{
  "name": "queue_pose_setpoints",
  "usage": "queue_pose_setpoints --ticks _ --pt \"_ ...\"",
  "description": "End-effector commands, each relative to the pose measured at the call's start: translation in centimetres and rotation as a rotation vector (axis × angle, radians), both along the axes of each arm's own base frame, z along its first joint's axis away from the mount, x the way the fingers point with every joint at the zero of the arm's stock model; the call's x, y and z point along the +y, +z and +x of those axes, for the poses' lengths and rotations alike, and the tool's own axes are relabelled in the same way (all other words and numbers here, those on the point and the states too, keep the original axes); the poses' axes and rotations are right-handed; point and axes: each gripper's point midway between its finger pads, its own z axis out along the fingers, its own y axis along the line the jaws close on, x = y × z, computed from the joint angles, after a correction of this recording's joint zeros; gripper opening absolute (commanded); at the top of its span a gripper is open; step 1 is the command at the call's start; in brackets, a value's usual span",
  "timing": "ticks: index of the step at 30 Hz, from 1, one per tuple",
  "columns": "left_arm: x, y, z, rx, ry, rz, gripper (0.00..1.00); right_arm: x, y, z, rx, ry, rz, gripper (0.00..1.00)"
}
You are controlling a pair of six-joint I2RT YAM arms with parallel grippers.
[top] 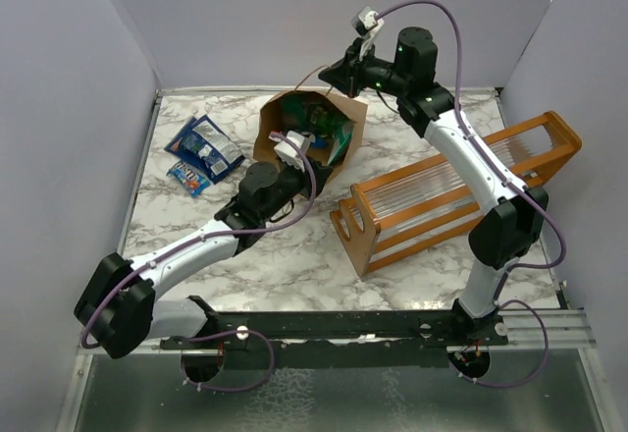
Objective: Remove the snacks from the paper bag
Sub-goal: Adjust the paper bag at the center of the board, then take out the snack from the paper bag.
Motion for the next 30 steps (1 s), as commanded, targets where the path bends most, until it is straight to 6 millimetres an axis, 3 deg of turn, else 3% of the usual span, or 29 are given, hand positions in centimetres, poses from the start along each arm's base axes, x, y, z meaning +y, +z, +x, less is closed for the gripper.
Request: queue_pose_setpoints --ticks 1,6,13,19,26,29,30 --pt "-0.1 3.1 1.3 -0.12 0.041 -0.031 0.35 -1.6 3.2 -2.4 -0.028 0.093 0.025 0.02" --pt "-0.4 1.3 3.0 -0.109 0.084 0.018 0.31 -1.5 3.3 -2.8 -0.024 0.119 0.034 0.02" --pt "-2.6 0.7 5.4 -0.09 0.06 0.095 0.23 -1.2 3.6 -3.3 -0.019 0.15 0.047 0.02" --pt "-3.2 0.3 5.6 -0.161 0.045 0.034 0.19 -1.5 5.0 -3.6 -0.013 0.128 0.09 0.02" --pt "-5.0 -2.0 6.9 -0.181 0.007 0.058 0.21 -1.8 6.7 -3.7 -0.02 0.105 0.128 0.02" --pt "-5.7 -2.9 7.7 -0.192 0.0 0.08 0.28 -1.8 7.1 -4.1 -0.023 0.117 0.136 0.02" --pt "-6.1 -4.1 8.2 -0.178 -0.006 0.105 0.3 -1.8 7.1 -4.1 -0.023 0.119 0.138 0.02"
